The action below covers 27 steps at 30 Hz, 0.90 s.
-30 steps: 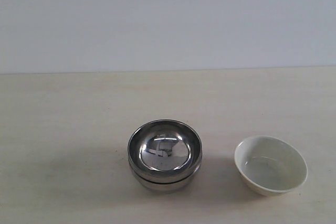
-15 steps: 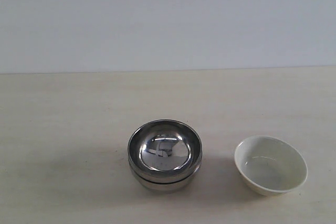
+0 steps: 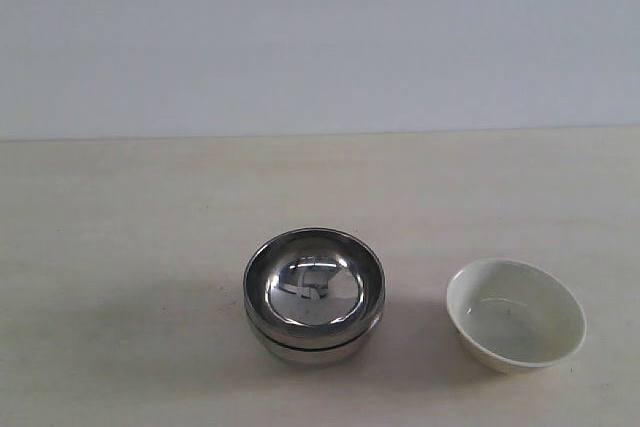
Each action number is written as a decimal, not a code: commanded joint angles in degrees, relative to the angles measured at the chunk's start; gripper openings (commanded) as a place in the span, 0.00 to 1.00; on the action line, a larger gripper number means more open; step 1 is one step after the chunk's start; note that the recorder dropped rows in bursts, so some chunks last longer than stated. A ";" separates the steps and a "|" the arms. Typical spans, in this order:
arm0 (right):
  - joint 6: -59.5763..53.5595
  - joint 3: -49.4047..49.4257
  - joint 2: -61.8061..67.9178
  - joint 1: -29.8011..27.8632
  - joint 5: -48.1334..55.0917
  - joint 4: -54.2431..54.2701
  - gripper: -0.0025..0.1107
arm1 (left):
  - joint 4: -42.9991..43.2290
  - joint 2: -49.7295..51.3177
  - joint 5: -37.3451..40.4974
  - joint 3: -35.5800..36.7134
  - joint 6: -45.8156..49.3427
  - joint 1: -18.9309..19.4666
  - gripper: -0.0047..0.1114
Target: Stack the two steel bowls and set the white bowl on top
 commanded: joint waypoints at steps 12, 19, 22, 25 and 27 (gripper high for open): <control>-25.81 -12.89 40.24 0.05 20.56 13.30 0.02 | -0.57 -0.13 -0.01 0.22 -0.67 0.17 0.07; -29.39 -12.89 58.39 0.05 22.37 17.63 0.02 | -0.57 -0.13 -0.01 0.22 -0.67 0.17 0.07; -29.79 -12.89 64.76 0.05 22.85 17.63 0.02 | -0.57 -0.13 -0.01 0.22 -0.67 0.17 0.07; -29.79 -12.89 70.06 0.05 21.75 17.63 0.02 | -0.57 -0.13 -0.01 0.22 -0.67 0.17 0.07; -29.79 -12.89 73.09 0.05 20.34 17.63 0.02 | -0.57 -0.13 -0.01 0.22 -0.67 0.17 0.07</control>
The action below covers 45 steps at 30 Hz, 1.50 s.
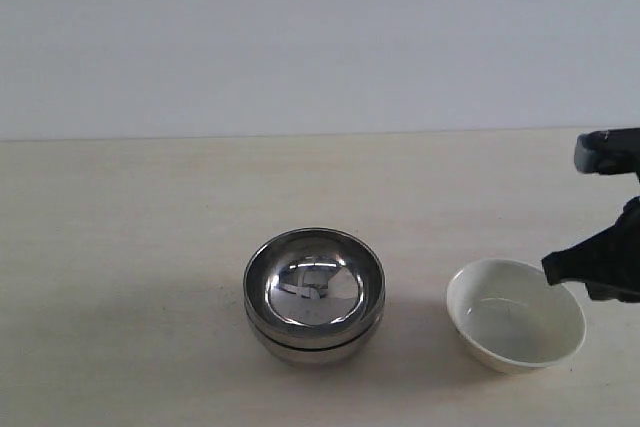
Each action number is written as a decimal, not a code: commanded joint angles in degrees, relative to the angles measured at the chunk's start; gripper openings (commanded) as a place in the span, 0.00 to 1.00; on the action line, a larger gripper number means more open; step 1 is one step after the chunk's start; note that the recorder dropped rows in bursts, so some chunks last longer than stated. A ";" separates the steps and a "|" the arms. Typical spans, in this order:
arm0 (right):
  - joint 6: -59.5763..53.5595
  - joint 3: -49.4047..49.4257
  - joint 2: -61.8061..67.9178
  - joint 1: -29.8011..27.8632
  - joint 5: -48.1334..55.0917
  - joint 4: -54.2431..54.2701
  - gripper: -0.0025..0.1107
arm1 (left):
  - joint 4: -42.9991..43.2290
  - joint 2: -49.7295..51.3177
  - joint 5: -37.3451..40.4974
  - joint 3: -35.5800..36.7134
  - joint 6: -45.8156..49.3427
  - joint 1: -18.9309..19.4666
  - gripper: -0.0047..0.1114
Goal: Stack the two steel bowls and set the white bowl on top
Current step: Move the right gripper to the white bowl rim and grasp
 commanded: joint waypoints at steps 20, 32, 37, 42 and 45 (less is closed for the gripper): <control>0.95 -0.81 10.57 0.05 -5.89 1.66 0.61 | -0.57 -0.13 -0.01 0.22 -0.67 0.17 0.07; 0.45 -0.81 15.54 0.05 -8.22 4.85 0.42 | -0.57 -0.13 -0.01 0.22 -0.67 0.17 0.07; 0.45 -0.81 16.68 0.05 -10.13 5.84 0.33 | -0.57 -0.13 -0.01 0.22 -0.67 0.17 0.07; 0.45 -0.81 16.68 0.05 -11.05 6.08 0.12 | -0.57 -0.13 -0.01 0.22 -0.67 0.17 0.07; 0.45 -0.81 16.68 0.05 -11.60 6.08 0.02 | -0.57 -0.13 -0.01 0.22 -0.67 0.17 0.07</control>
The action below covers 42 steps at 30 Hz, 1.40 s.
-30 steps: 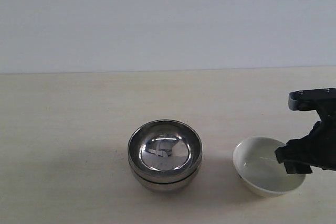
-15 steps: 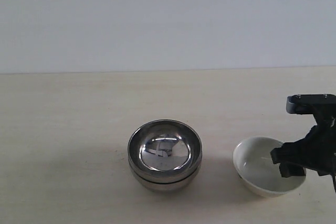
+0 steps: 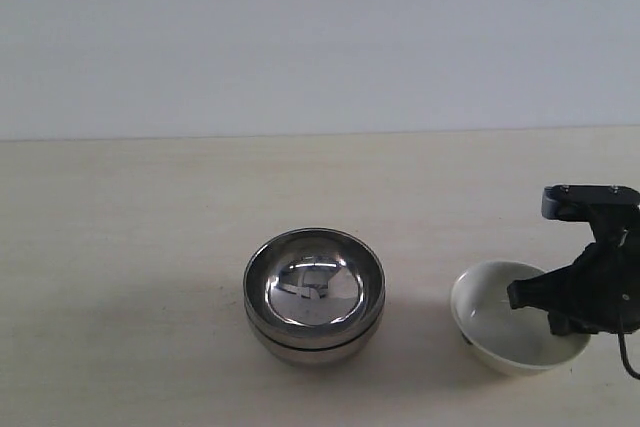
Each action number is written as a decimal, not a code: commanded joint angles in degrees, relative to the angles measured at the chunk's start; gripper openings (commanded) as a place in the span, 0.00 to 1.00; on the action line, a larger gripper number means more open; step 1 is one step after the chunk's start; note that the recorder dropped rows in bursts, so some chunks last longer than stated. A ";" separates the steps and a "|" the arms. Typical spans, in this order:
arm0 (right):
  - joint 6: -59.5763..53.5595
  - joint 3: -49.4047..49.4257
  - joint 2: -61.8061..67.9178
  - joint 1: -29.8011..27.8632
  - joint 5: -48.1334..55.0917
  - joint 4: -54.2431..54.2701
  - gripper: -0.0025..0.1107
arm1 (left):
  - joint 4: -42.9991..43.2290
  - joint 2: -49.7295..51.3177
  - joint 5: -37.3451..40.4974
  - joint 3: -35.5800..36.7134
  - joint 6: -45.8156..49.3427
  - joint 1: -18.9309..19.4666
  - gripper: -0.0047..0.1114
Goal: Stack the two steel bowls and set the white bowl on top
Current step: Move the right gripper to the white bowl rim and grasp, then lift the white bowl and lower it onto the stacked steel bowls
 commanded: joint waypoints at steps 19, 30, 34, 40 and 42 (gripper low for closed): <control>-1.32 -0.29 -17.61 -0.04 2.86 2.27 0.02 | -0.57 -0.13 -0.01 0.22 -0.67 0.17 0.07; -25.07 -5.62 -20.58 0.08 14.71 31.56 0.02 | -0.57 -0.13 -0.01 0.22 -0.67 0.17 0.07; -28.30 -7.33 -19.79 2.93 14.84 36.97 0.02 | -0.57 -0.13 -0.01 0.22 -0.67 0.17 0.07; -26.64 -11.57 -12.80 15.85 8.26 37.26 0.02 | -0.57 -0.13 -0.01 0.22 -0.67 0.17 0.07; -25.69 -14.59 -8.50 19.13 7.70 37.26 0.02 | -0.57 -0.13 -0.01 0.22 -0.67 0.17 0.07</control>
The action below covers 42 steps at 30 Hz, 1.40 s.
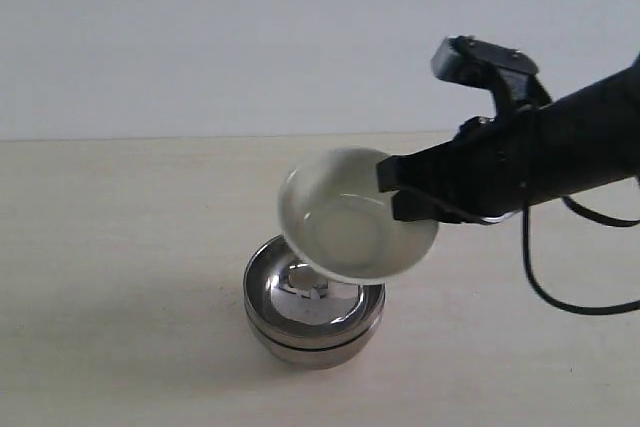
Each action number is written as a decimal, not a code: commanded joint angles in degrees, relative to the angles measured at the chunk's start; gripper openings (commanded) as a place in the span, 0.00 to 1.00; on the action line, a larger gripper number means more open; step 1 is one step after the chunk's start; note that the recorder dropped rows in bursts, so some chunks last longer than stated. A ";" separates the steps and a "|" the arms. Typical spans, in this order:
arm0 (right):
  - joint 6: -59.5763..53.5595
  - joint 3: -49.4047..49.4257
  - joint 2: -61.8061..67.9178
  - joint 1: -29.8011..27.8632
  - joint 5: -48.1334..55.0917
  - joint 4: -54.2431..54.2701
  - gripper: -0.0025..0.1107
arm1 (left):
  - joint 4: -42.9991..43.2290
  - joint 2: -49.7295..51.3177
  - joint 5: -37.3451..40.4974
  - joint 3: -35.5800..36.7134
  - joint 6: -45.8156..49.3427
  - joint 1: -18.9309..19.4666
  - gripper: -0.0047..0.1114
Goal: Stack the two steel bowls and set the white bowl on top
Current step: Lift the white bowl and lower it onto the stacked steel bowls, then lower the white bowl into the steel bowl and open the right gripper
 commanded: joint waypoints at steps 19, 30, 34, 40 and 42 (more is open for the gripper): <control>7.45 -9.37 16.72 5.45 -1.97 -7.52 0.02 | -0.57 -0.13 -0.01 0.22 -0.67 0.17 0.07; 7.45 -9.37 16.82 5.45 -1.18 -8.01 0.02 | -0.57 -0.13 -0.01 0.22 -0.67 0.17 0.07; 7.45 -9.37 16.82 5.45 -1.18 -8.63 0.02 | -0.57 -0.13 -0.01 0.22 -0.67 0.17 0.07; 7.45 -9.37 18.20 5.45 -1.27 -8.61 0.02 | -0.57 -0.13 -0.01 0.22 -0.67 0.17 0.07; 7.45 -9.37 18.83 5.45 -2.20 -8.61 0.02 | -0.57 -0.13 -0.01 0.22 -0.67 0.17 0.07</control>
